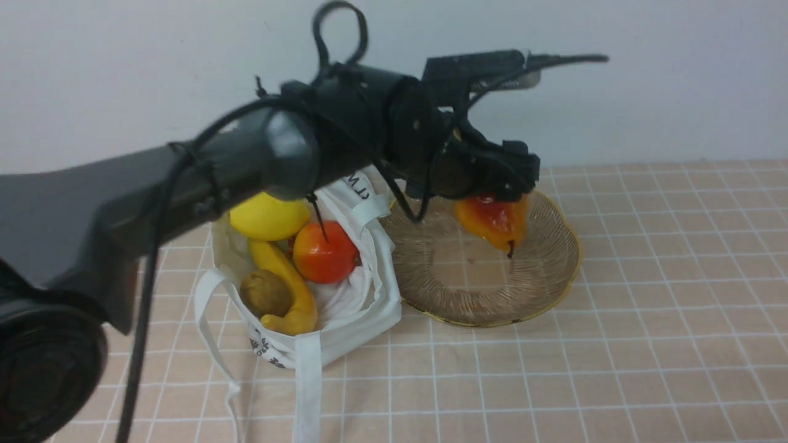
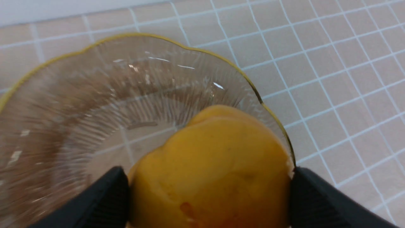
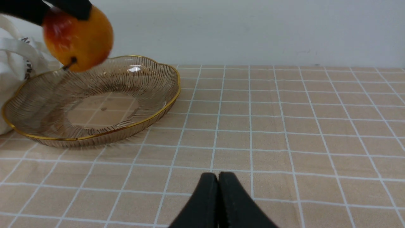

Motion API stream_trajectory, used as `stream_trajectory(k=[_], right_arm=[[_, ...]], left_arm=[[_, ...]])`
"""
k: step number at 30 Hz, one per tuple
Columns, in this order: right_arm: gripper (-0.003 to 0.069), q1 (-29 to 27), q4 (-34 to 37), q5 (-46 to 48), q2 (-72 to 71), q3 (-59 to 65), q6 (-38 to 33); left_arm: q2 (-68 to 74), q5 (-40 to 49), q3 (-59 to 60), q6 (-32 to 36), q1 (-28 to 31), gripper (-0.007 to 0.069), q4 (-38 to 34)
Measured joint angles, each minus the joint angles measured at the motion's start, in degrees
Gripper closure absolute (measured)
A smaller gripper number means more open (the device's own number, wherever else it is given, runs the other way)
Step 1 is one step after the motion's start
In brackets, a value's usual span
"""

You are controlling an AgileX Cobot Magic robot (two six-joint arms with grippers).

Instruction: Take the fruit out of the bag on the brown coffee tablecloth and place them on the plate.

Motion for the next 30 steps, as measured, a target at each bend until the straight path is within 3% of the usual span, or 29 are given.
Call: stream_trajectory(k=[8,13,17,24,27,30], right_arm=[[0.0673,0.0,0.0,0.0,0.0,0.0,0.0],[0.0673,0.0,0.0,0.0,0.0,0.0,0.0],[0.0673,0.0,0.0,0.0,0.0,0.0,0.0],[0.0673,0.0,0.0,0.0,0.0,0.0,0.0],[0.0673,0.0,0.0,0.0,0.0,0.0,0.0],[0.0673,0.0,0.0,0.0,0.0,0.0,0.0]], left_arm=[[5.0,-6.7,0.0,-0.1,-0.3,0.0034,-0.4],[5.4,-8.7,0.0,-0.1,-0.3,-0.0045,-0.5],[5.4,-9.9,0.0,-0.1,-0.3,-0.0058,-0.4],[4.9,-6.7,0.0,0.2,-0.1,-0.0054,-0.2],[3.2,-1.9,0.1,1.1,0.2,0.0,0.6],[-2.8,6.9,0.1,3.1,1.0,0.0198,3.1]])
